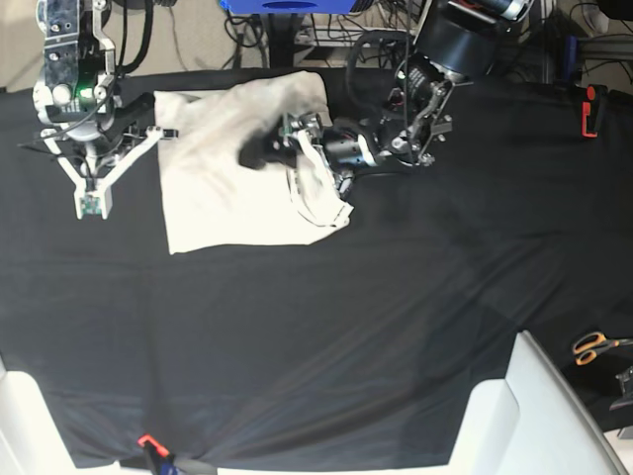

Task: Fold the T-shirt properly
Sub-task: 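Move the left gripper over the folded shirt and grasp its edge, then drag and flatten the folded shirt with the left gripper, then release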

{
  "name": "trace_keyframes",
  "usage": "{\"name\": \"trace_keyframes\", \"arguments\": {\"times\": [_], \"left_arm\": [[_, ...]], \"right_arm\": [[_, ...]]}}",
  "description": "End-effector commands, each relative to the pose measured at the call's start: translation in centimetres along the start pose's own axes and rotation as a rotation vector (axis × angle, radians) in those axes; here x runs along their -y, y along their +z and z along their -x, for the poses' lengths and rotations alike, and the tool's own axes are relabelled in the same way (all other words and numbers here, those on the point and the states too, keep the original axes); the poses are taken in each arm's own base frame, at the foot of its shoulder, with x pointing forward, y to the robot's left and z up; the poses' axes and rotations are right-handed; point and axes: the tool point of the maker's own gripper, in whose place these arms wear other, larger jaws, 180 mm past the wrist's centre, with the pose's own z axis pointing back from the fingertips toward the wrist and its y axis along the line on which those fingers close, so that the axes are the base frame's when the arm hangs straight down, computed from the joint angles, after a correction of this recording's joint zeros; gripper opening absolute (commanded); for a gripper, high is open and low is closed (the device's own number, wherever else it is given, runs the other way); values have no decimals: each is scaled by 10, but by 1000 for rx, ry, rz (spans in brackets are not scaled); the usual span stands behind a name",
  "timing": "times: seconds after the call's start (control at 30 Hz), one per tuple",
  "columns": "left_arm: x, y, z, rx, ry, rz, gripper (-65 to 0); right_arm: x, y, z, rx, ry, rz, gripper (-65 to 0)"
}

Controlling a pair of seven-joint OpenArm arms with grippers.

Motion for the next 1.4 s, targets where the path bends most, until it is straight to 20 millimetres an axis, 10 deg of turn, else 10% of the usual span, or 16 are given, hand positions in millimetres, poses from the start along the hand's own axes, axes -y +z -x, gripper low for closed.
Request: {"name": "trace_keyframes", "arguments": {"times": [0.0,0.07,0.43,0.77,1.07,1.37], "left_arm": [[-2,-1,11,-48,2,-16,-459],[-2,-1,10,-46,2,-16,-650],[-10,39,-16,-175,-213,-62,-650],[-60,66,-47,-601,-700,-339,-650],[-50,38,-90,-804,-1233,-500,-650],[-4,-13,-92,-819,-1623,-477,-650]], "right_arm": [[4,3,-8,32,1,11,-647],[4,3,-8,32,1,11,-647],[4,3,-9,33,1,12,-647],[-2,2,-14,45,-16,0,-647],[-3,2,-11,39,-17,-3,-647],[-1,2,-10,33,-14,1,-648]]}}
